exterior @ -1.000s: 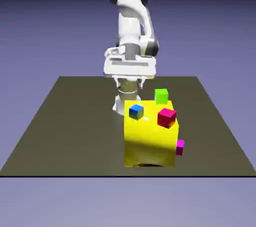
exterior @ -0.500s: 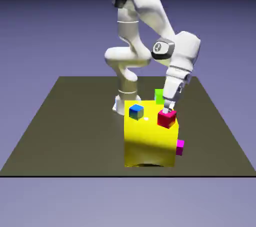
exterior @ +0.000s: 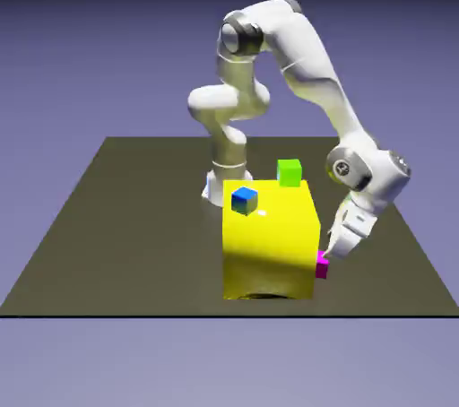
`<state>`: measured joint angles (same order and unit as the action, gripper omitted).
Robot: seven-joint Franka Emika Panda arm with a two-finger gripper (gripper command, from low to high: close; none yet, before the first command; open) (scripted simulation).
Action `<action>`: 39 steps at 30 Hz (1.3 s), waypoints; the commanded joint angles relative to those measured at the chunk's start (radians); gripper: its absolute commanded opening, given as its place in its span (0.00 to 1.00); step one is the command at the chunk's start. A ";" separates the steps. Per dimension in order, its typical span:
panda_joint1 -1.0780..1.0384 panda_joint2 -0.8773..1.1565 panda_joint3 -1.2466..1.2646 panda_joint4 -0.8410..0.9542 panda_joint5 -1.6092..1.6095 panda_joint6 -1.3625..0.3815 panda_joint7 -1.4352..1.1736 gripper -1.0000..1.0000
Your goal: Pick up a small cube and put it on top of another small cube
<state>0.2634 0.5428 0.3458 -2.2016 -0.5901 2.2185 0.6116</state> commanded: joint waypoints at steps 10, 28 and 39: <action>-0.074 -0.232 0.074 0.082 0.238 -0.205 -0.063 0.00; -0.037 -0.845 -0.102 -0.064 0.619 -0.725 0.075 0.00; -0.034 -0.854 -0.100 -0.177 0.624 -0.621 0.075 1.00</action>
<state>0.2291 -0.3116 0.2455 -2.3782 0.0334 1.5972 0.6862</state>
